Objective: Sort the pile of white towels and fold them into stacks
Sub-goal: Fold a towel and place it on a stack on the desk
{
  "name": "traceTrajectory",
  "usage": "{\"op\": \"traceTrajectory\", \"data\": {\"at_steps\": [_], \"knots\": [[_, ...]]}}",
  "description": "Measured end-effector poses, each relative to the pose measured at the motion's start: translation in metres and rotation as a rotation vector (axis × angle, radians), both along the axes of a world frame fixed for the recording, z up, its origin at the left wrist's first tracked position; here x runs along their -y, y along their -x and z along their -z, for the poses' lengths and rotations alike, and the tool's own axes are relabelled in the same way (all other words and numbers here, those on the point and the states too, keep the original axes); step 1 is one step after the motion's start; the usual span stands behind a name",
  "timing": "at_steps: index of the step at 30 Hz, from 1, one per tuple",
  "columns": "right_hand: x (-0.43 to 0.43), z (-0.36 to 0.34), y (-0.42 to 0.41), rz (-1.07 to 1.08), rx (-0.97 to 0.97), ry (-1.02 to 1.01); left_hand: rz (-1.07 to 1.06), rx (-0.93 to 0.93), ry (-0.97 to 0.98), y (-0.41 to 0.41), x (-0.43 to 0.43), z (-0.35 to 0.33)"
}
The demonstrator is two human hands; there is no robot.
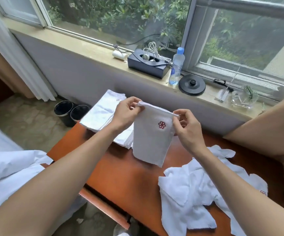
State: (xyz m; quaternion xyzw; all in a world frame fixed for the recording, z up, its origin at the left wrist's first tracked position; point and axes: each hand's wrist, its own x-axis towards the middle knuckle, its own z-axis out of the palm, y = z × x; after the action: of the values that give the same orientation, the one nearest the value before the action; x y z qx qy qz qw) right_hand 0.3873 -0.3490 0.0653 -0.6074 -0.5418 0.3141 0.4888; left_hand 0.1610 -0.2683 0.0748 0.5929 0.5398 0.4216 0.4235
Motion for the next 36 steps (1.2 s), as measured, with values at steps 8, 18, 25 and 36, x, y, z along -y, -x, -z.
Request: {"op": "traceTrajectory", "data": {"at_steps": [8, 18, 25, 36], "knots": [[-0.075, 0.037, -0.002, 0.172, 0.081, 0.065, 0.162, 0.053, 0.105, -0.020, -0.094, 0.035], [-0.145, 0.112, -0.031, 0.308, 0.188, 0.224, 0.281, -0.032, 0.208, -0.073, -0.194, 0.124], [-0.183, 0.153, -0.050, 0.261, 0.302, 0.329, 0.235, -0.161, 0.172, -0.092, -0.222, 0.171], [-0.139, 0.210, -0.017, 0.134, 0.628, 0.465, 0.659, -0.655, -0.392, -0.073, -0.176, 0.224]]}}
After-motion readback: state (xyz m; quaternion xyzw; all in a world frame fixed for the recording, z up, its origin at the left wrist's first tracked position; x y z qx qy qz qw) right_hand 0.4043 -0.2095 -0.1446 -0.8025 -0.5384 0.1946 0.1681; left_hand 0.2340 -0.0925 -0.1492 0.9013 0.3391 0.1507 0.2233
